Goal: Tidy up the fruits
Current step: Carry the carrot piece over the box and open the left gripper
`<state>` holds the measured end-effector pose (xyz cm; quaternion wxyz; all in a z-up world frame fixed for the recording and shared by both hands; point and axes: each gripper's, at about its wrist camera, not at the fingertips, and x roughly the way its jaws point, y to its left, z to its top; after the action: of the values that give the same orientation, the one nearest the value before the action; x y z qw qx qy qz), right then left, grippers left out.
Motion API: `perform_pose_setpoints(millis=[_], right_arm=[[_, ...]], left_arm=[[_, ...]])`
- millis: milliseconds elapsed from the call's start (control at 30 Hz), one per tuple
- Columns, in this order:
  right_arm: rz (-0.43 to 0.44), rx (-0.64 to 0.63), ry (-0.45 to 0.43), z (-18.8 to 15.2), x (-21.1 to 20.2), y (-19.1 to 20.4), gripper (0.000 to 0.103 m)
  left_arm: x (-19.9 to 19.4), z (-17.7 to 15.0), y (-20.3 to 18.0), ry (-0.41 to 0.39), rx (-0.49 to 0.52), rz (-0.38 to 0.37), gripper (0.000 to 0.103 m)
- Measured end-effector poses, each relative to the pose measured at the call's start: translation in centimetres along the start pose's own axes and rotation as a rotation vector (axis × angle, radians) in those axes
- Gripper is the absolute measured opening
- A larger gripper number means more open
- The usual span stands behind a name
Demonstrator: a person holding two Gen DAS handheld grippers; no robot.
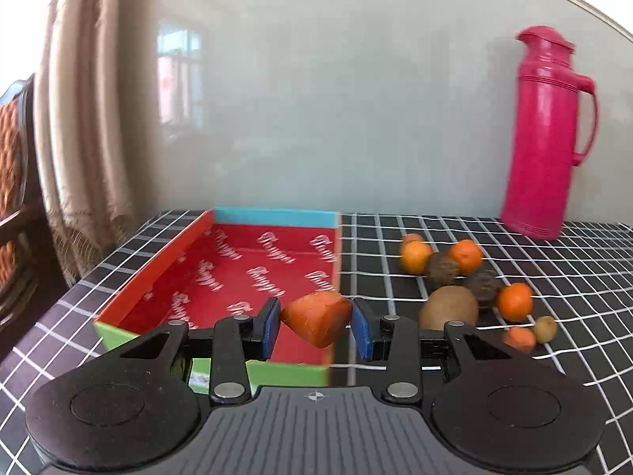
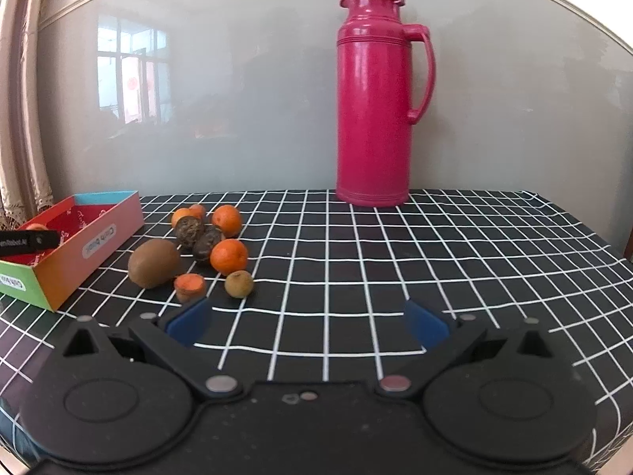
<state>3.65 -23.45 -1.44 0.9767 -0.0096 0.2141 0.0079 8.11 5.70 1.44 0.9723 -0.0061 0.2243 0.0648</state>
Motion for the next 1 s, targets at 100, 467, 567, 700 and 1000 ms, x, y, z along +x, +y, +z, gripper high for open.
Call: perform_pose_setpoints(millis=[100, 467, 567, 700, 1000], right_arm=[[0.004, -0.002, -0.004, 0.2, 0.5, 0.5, 0.103], [0.049, 0.007, 0.015, 1.1, 3.8, 3.4, 0.103], [0.063, 0.013, 0.009, 1.5, 4.3, 4.1, 0.103], [0.08, 0.006, -0.001, 1.9, 4.6, 4.9, 0.103], [0.091, -0.01, -0.016, 2.3, 4.7, 5.3, 0.103]], left_arm=[[0.2, -0.2, 0.9, 0.003, 0.0, 0.012, 0.039], [0.9, -1.0, 1.6, 0.021, 0.003, 0.02, 0.039], [1.4, -1.0, 1.8, 0.029, 0.004, 0.024, 0.039], [1.7, -1.1, 1.8, 0.024, 0.006, 0.03, 0.039], [0.4, -0.7, 2.4, -0.02, -0.016, 0.03, 0.071]])
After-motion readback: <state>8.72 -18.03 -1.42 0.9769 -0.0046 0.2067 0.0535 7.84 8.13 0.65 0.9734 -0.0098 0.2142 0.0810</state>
